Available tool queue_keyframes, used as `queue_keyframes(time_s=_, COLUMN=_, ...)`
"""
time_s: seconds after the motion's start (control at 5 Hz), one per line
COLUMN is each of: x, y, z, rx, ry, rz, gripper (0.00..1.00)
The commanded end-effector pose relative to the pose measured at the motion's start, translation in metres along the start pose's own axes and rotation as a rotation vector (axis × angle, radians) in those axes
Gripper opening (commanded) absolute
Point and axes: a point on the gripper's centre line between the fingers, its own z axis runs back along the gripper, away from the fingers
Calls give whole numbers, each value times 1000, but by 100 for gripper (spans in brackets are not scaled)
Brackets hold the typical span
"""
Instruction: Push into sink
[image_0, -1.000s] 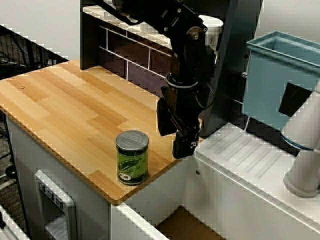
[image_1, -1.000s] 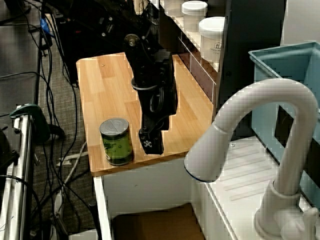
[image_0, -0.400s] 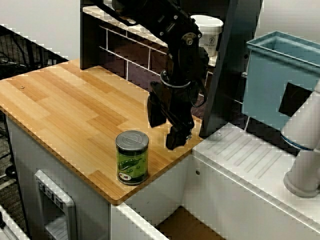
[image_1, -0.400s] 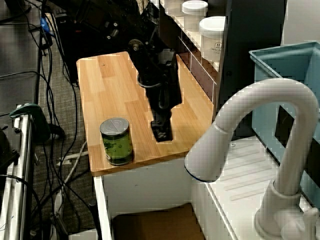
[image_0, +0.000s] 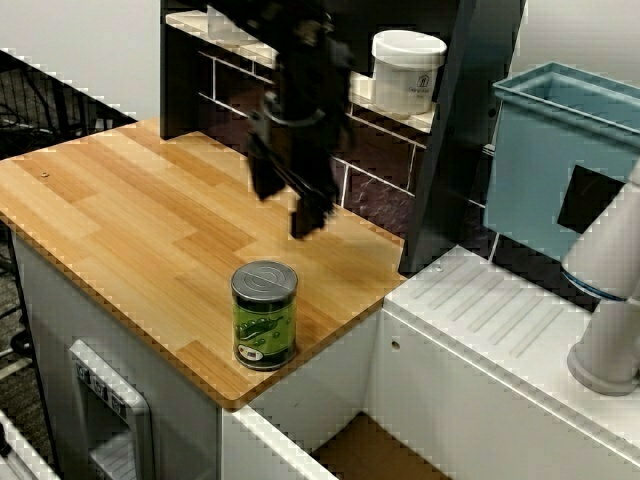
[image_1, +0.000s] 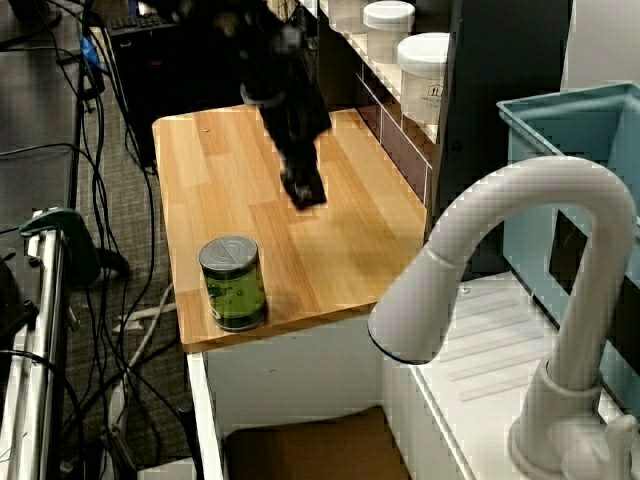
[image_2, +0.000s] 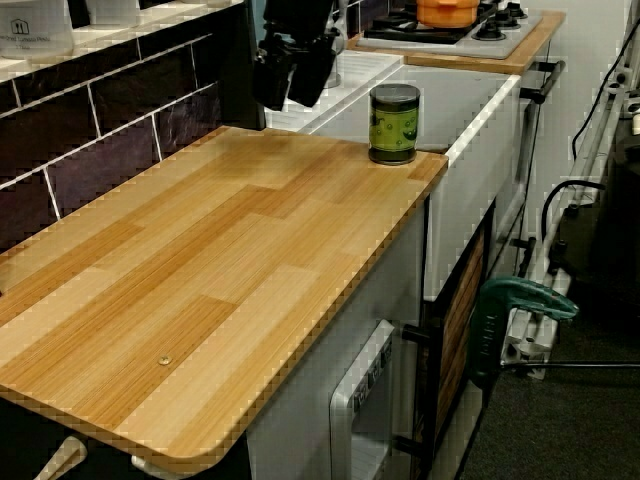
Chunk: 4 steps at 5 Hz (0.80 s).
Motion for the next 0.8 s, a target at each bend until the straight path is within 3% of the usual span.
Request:
queue_keyframes(time_s=0.0, x=-19, y=46, z=18, rx=-76, ry=-25, rz=-114, gripper=100)
queue_keyframes(time_s=0.2, x=-29, y=45, z=10, rx=-108, ry=34, rz=-228, gripper=100)
queue_keyframes(time_s=0.6, x=-59, y=50, z=7, rx=-109, ry=82, rz=-340, gripper=100)
